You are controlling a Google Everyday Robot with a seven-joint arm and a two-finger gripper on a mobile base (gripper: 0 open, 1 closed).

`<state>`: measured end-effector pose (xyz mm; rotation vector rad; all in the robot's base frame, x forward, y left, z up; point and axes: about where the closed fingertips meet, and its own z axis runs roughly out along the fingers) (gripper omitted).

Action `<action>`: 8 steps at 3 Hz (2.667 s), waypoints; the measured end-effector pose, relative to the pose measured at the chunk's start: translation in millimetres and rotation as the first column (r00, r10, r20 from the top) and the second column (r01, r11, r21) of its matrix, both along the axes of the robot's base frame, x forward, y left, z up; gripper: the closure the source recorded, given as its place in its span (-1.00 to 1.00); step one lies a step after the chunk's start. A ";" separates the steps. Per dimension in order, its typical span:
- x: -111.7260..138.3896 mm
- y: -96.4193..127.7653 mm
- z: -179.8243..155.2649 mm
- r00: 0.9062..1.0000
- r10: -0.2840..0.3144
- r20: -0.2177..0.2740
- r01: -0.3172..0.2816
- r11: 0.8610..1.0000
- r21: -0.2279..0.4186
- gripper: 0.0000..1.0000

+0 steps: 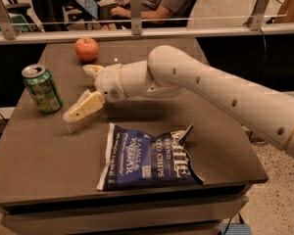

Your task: Knock green can over

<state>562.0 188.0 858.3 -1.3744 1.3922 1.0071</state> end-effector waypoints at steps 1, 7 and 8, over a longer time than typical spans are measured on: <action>5.3 44.0 0.2 1.000 0.010 -0.024 -0.008 0.998 0.057 -1.00; 11.7 -7.5 80.3 0.994 -0.010 0.105 0.014 0.999 -0.038 1.00; 23.3 -60.0 96.0 0.989 0.002 0.145 0.027 0.980 -0.197 1.00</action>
Offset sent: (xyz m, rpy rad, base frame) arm -0.0043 0.1224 0.0226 0.1674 0.0340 0.0644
